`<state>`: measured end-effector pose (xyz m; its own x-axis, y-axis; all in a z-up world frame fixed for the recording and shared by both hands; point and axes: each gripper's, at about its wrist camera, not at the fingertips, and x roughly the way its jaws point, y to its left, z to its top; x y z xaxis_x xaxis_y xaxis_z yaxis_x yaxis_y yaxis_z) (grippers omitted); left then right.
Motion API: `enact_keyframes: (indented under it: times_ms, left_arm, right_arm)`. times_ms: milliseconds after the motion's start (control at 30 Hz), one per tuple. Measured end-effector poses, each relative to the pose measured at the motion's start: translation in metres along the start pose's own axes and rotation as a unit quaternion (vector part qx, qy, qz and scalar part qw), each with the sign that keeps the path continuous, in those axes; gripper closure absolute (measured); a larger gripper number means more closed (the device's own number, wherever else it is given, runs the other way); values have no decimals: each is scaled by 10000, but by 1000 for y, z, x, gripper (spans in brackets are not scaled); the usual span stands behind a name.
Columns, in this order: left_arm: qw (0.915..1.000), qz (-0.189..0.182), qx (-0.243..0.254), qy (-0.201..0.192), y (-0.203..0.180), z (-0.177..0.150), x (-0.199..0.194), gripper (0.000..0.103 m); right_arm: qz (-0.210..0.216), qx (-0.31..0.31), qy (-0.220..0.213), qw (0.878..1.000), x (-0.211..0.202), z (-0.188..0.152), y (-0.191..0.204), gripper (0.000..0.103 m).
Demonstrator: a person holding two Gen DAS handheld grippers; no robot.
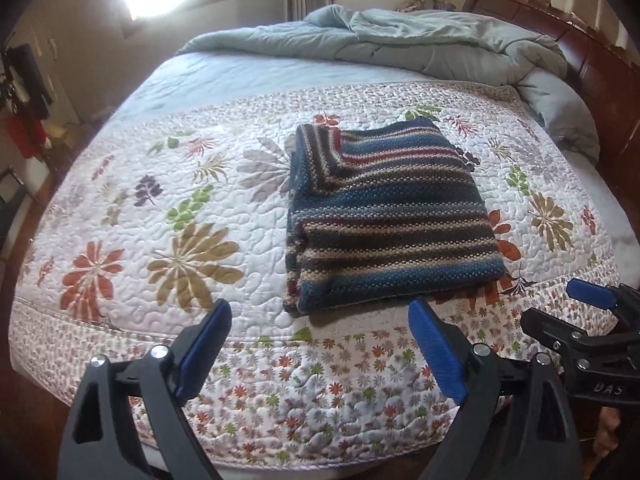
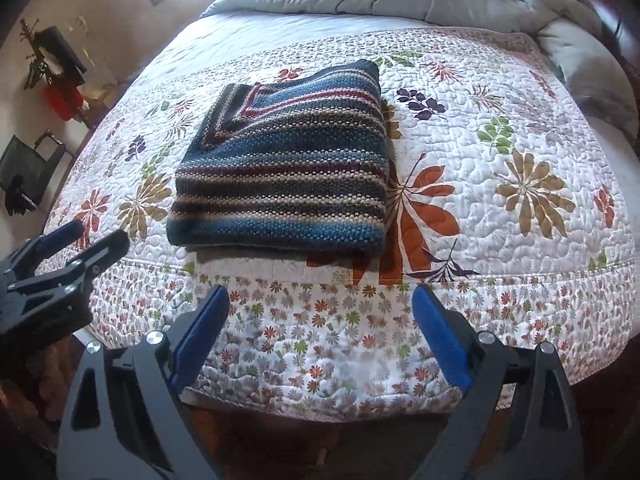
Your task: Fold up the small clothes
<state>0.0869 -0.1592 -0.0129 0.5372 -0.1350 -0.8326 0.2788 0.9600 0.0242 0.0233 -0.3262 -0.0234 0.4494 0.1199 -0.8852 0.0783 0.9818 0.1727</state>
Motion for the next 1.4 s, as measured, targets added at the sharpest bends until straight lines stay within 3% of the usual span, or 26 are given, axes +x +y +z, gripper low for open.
enact_keyframes:
  times_ms: [367, 533, 1400]
  left_arm:
    - [9999, -7, -29, 122, 2, -10, 4, 10]
    - [9997, -30, -53, 257, 0, -14, 13, 10]
    - [9985, -27, -174, 511, 17, -18, 28, 10]
  right_arm:
    - [-207, 126, 5, 9997, 5, -5, 0, 10]
    - [-96, 200, 103, 9997, 12, -7, 1, 10]
    - [-275, -41, 66, 9996, 19, -4, 14, 10]
